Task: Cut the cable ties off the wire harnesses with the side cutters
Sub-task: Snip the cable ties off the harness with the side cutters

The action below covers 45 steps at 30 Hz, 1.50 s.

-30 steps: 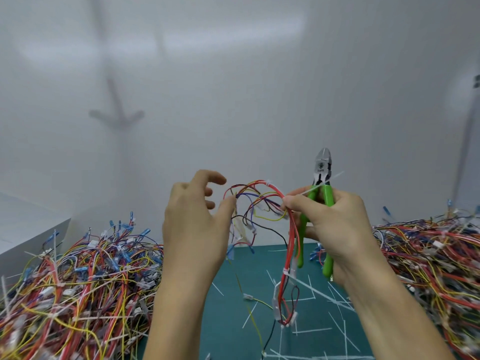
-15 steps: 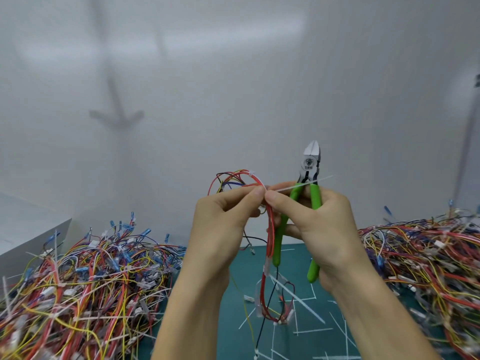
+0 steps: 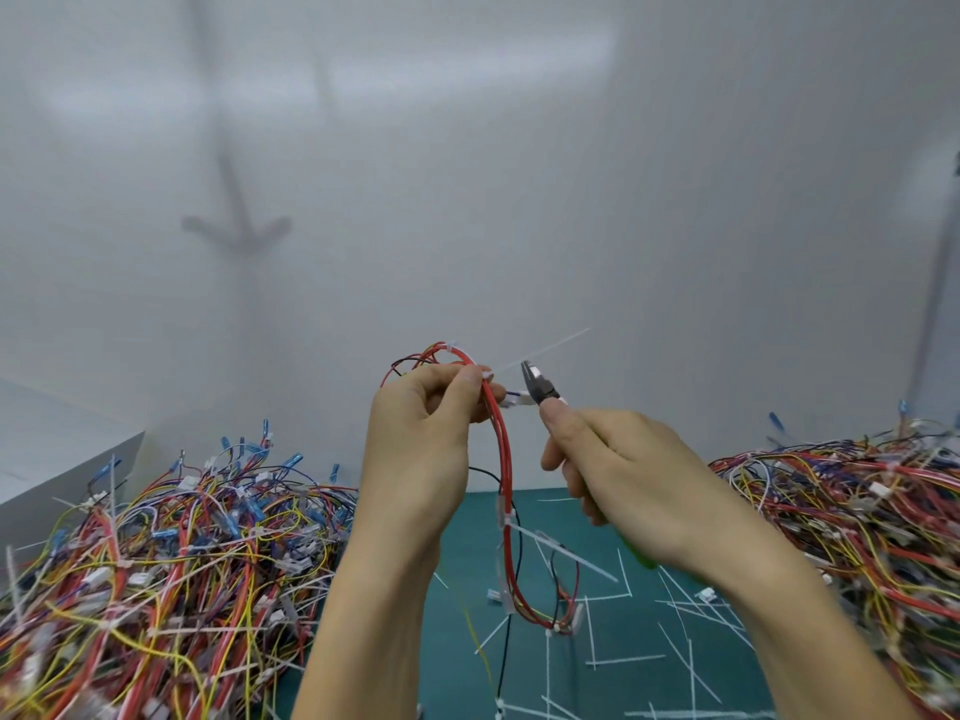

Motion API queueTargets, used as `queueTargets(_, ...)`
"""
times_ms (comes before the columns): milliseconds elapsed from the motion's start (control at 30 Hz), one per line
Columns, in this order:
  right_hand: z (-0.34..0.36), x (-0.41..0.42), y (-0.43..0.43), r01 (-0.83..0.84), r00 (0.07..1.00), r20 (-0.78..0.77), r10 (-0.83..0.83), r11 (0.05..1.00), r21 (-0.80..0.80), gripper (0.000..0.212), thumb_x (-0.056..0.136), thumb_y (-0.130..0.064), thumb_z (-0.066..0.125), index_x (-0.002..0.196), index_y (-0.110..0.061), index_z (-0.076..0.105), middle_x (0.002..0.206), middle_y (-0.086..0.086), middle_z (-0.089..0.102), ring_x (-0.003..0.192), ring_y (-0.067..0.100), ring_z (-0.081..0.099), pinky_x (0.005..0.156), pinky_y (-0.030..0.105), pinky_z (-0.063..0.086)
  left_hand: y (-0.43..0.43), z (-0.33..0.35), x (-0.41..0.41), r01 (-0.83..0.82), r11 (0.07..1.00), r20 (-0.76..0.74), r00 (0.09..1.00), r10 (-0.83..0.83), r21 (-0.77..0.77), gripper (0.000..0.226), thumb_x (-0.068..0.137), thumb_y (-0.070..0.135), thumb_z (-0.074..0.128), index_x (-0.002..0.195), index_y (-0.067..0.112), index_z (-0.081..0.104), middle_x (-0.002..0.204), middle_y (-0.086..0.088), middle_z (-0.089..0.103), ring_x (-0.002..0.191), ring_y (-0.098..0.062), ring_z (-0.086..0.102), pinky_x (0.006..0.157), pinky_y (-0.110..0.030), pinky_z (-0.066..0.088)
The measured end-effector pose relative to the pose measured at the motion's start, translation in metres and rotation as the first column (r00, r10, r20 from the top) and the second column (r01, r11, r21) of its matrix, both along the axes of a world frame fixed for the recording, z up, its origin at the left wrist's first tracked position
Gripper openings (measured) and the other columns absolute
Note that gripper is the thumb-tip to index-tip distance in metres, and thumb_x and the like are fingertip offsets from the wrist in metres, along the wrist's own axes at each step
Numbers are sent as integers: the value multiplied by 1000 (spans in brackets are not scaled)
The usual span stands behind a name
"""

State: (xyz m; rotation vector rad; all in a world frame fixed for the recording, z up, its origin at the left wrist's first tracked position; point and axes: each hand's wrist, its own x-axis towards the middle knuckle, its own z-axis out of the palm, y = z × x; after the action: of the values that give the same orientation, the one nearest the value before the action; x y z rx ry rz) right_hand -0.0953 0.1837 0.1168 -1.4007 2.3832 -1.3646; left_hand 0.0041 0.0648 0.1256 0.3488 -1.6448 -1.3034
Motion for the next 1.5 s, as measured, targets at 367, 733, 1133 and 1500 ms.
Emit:
queueTargets(367,4,8,4,22,987,-161,-11,997,69,65,86,-70,19,82,-23,62,74,-3,61,77,20,61,77,45,51,0,-1,1,-5,997,11,1000,6,-74,18,95,17,61,81,20,73,79,3,76,78,-8,70,66,-5,47)
queueTargets(733,5,9,3,34,988,-151,-29,999,30,67,88,-69,23,72,-15,60,52,-13,53,61,21,57,69,44,52,-2,-2,-3,-20,991,4,1000,21,-135,13,93,17,63,85,16,74,79,1,75,75,-6,69,64,-6,45)
queueTargets(1133,6,15,1,74,982,-177,-69,997,22,70,93,-64,22,75,-8,60,65,11,61,61,27,59,66,45,54,-2,-4,-5,-132,954,-44,991,125,-270,7,92,17,66,90,20,72,84,5,73,86,-14,70,87,-39,56)
queueTargets(1500,7,13,0,48,988,-148,-47,999,2,66,98,-56,30,65,-10,63,55,0,59,52,16,55,68,41,53,0,-3,-5,-220,908,-79,976,205,-356,12,91,13,66,87,24,70,82,14,71,82,0,66,79,-20,52)
